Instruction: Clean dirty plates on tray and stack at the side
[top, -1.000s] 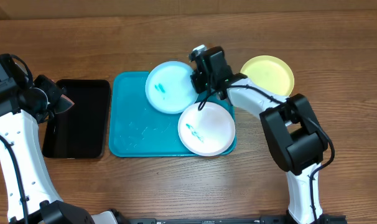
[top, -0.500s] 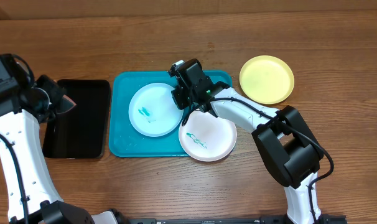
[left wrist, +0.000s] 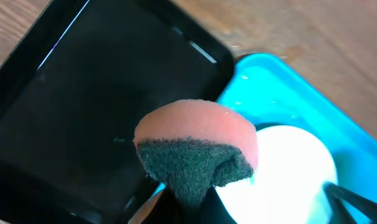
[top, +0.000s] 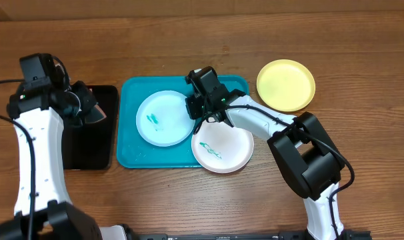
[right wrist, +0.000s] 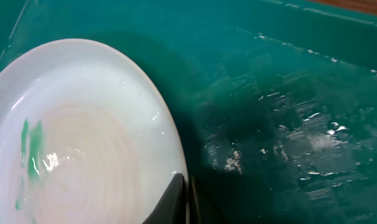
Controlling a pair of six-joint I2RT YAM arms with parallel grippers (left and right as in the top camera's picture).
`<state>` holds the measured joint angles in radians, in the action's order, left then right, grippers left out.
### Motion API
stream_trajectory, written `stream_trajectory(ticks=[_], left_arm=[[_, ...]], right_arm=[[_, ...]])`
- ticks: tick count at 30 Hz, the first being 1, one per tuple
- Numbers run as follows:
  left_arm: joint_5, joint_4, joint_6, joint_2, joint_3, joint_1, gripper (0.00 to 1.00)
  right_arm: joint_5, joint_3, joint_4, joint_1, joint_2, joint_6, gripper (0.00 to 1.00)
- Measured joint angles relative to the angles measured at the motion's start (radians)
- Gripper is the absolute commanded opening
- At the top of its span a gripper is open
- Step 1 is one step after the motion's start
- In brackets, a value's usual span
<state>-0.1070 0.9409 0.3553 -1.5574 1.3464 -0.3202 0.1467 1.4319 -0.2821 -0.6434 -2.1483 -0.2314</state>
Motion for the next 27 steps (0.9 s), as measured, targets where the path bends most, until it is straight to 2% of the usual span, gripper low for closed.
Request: stream_trajectory(ticks=[4,6,16,22,24,27], left_arm=[[0.035,-0.024,0.0,-0.045,-0.002,-0.001,0.04],[0.056,-0.039,0.0,-0.074,-0.002,-0.001,0.04],[0.215,-0.101,0.0,-0.261,-0.003,-0.001,0.04],[0.259,-0.15,-0.001,-0.363,-0.003,-0.001,0.06],[0.264,-0.158,-0.004,-0.399,-0.003,-0.001,0.15],[0.272,-0.163,-0.015,-0.438,-0.004,-0.001,0.19]], right_arm=[[-0.002,0.0,-0.002,-0.006,-0.002,-0.002,0.05],[-0.011,-0.001,-0.002,-0.012,-0.002,-0.003,0.08],[-0.024,-0.002,-0.006,-0.014,-0.002,-0.004,0.08],[-0.024,-0.002,-0.002,-0.014,-0.002,-0.004,0.09],[-0.024,-0.002,0.001,-0.014,-0.002,-0.005,0.14],[-0.024,-0.002,0.012,-0.014,-0.002,-0.006,0.29]])
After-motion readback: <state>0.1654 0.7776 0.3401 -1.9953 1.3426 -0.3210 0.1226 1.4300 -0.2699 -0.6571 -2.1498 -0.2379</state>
